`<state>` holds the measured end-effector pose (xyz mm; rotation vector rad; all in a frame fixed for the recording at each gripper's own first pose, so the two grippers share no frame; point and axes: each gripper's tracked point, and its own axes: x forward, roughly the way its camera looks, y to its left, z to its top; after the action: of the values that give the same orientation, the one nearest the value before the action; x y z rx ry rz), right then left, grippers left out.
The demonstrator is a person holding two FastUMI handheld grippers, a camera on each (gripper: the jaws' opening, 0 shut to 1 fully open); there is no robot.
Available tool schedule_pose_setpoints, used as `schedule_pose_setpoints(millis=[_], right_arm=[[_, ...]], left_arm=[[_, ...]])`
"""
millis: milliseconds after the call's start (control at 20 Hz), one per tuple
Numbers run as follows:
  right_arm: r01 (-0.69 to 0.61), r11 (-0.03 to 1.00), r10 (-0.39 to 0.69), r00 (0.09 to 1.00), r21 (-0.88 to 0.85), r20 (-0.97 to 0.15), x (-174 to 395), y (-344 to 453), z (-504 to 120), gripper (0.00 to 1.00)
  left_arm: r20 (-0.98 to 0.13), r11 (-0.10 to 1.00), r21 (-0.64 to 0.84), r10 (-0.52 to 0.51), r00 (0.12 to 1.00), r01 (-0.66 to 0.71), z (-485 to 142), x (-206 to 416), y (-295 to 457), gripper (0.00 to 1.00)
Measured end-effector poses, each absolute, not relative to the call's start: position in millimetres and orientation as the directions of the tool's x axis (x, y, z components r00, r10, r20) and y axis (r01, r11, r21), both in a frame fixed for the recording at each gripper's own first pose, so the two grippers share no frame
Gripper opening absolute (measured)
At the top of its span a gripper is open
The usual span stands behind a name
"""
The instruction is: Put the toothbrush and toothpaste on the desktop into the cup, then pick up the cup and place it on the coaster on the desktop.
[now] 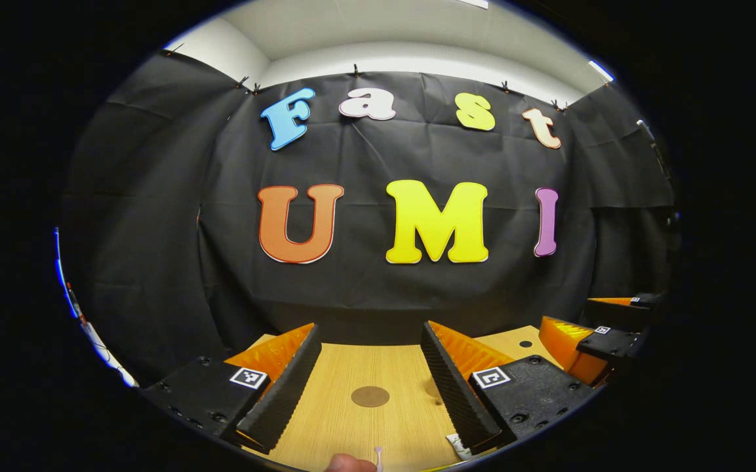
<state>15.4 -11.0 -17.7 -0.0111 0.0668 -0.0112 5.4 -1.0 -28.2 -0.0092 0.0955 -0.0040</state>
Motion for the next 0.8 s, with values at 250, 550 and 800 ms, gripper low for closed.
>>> schedule_pose_setpoints(millis=[250, 550, 800], right_arm=[[-0.020, 0.999, 0.013, 0.982, -0.031, -0.189, 21, -13, -56, 0.95], [-0.063, 0.996, 0.036, 0.922, -0.057, -0.386, 15, -20, -116, 0.96], [-0.128, 0.990, 0.067, 0.812, -0.065, -0.580, -2, -18, -175, 0.96]], left_arm=[[-0.236, 0.999, -0.015, -0.045, 0.971, 0.043, -76, -4, -4, 0.98], [-0.447, 0.997, -0.046, -0.074, 0.892, 0.060, -144, -40, -5, 0.98], [-0.570, 0.994, -0.085, -0.103, 0.815, 0.066, -181, -61, -7, 0.99]])
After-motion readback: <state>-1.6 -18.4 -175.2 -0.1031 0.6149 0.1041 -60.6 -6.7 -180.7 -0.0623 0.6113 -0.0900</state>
